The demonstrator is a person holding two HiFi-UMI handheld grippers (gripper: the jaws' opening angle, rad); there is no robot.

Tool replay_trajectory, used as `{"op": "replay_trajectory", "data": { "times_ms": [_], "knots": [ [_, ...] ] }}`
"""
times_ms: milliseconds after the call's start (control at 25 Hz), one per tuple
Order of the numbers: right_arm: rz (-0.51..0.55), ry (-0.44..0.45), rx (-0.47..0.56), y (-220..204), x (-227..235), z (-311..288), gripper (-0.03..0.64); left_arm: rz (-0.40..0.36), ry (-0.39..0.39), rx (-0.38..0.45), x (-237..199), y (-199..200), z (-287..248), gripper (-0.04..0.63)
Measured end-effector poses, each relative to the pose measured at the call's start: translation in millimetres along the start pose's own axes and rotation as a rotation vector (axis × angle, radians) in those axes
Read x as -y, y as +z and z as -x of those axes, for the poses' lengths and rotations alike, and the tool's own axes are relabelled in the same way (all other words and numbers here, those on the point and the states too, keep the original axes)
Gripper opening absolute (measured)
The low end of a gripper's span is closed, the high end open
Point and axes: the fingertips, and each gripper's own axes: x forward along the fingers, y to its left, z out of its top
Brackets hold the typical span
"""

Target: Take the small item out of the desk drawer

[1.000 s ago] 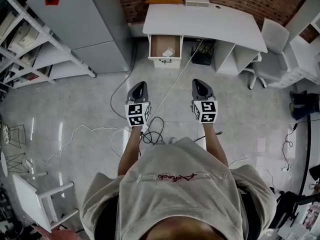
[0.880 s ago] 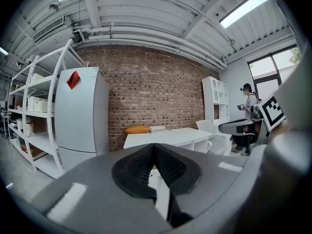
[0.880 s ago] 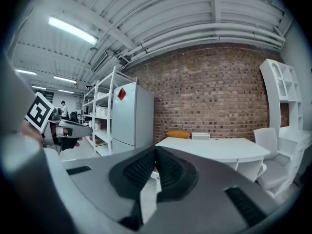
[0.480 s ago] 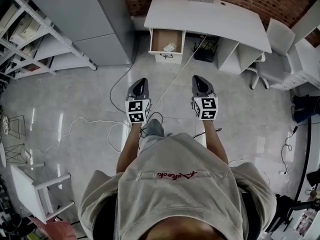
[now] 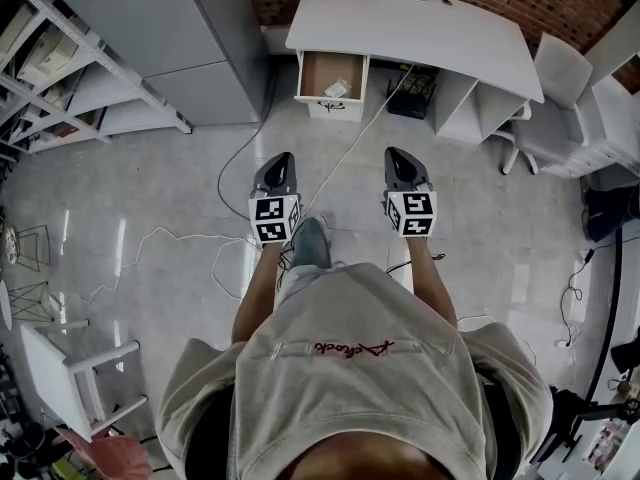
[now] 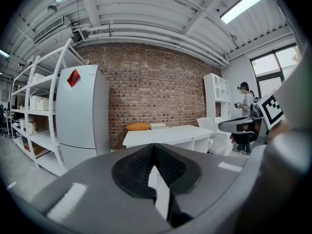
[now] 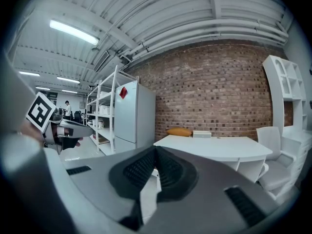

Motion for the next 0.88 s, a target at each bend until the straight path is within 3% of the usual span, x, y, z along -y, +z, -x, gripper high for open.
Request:
{"op": "replay_trajectory", "data": {
  "times_ms": [400, 880],
  "knots": [
    [-0.01, -0.007, -0.007, -7.1, 8.9, -13.0, 0.012, 0.006, -0.004, -0.014, -3.4, -5.7, -18.6, 0.009],
    [-0.005, -0.028, -0.021, -6.5, 31.7, -75.7, 0.012, 0.017, -0.028, -0.009, -30.2, -1.7, -85.5, 0.009]
  ]
}}
